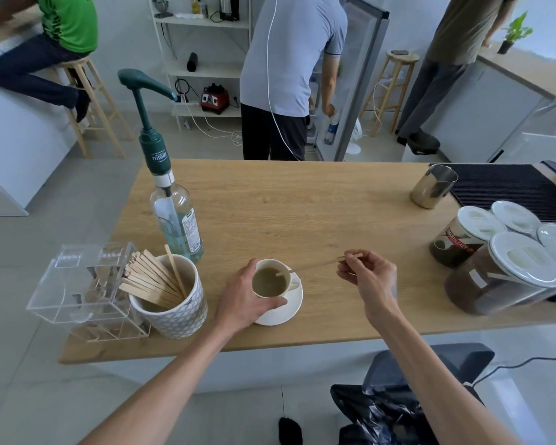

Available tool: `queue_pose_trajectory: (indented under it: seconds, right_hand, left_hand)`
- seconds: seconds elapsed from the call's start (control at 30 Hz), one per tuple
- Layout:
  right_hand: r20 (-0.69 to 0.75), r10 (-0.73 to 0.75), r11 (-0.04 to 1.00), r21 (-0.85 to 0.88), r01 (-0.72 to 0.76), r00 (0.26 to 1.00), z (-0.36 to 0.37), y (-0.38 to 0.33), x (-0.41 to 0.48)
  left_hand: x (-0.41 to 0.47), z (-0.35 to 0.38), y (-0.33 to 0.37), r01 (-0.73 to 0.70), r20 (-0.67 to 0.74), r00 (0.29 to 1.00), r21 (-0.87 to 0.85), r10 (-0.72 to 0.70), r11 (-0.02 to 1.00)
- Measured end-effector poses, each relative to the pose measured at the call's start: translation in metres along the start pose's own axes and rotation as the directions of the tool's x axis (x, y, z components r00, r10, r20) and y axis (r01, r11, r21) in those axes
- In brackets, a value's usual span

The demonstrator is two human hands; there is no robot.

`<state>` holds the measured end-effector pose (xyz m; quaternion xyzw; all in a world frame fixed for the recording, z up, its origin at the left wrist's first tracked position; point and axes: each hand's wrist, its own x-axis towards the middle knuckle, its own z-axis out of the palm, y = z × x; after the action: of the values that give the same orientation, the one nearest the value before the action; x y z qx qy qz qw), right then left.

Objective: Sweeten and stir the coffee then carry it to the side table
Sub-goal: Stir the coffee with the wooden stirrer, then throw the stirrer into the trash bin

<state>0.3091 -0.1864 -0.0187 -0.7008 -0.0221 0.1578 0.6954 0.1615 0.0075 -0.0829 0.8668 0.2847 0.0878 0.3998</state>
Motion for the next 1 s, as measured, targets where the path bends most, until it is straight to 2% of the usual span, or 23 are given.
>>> queue_pose_trajectory:
  seconds: [0.17,0.33,0.47,0.53,0.6,0.67,0.73,0.77,0.83,0.9,1.0]
  right_hand:
    - [-0.018,0.037,0.999,-0.022,-0.038,0.999,-0.006,0.007,-0.003]
    - [-0.123,0.041,0.999,-0.013,-0.043,0.992,-0.025,0.001,-0.012]
    - [-0.224,0.032,0.998,0.063,-0.018,0.974,-0.054,-0.013,-0.028]
    - [-0.285,0.035,0.992,0.125,0.001,0.958,-0.077,-0.020,-0.037]
    - [-0.333,0.036,0.982,0.185,0.027,0.942,-0.102,-0.024,-0.045]
    - [-0.372,0.044,0.972,0.228,0.046,0.927,-0.130,-0.021,-0.055]
    - [-0.429,0.076,0.961,0.272,0.049,0.900,-0.158,-0.012,-0.065]
    - [-0.449,0.105,0.954,0.296,0.037,0.887,-0.167,-0.004,-0.071]
    - [-0.508,0.164,0.939,0.344,0.025,0.845,-0.193,0.012,-0.084]
    - [-0.543,0.239,0.925,0.379,-0.019,0.805,-0.208,0.033,-0.096]
    - [-0.563,0.345,0.911,0.393,-0.124,0.751,-0.235,0.071,-0.118]
  left_hand:
    - [0.000,0.001,-0.003,0.027,0.021,0.999,0.043,-0.028,0.999]
    - [0.001,0.000,-0.004,0.065,0.039,0.997,0.074,-0.068,0.995]
    - [-0.007,-0.009,0.012,0.085,0.035,0.996,0.042,-0.087,0.995]
    - [-0.012,-0.014,0.026,0.045,-0.031,0.999,0.008,-0.044,0.999]
    - [-0.018,-0.019,0.043,-0.051,-0.161,0.986,-0.014,0.048,0.999]
    - [-0.027,-0.017,0.064,-0.213,-0.308,0.929,0.009,0.205,0.977]
    - [-0.033,-0.003,0.089,-0.334,-0.361,0.873,0.050,0.329,0.941]
    - [-0.036,0.004,0.098,-0.364,-0.335,0.871,0.054,0.361,0.930]
    - [-0.038,0.036,0.121,-0.412,-0.183,0.894,0.027,0.410,0.911]
    - [-0.037,0.068,0.129,-0.405,-0.005,0.914,0.031,0.405,0.914]
    - [-0.040,0.118,0.138,-0.386,0.213,0.908,0.094,0.360,0.918]
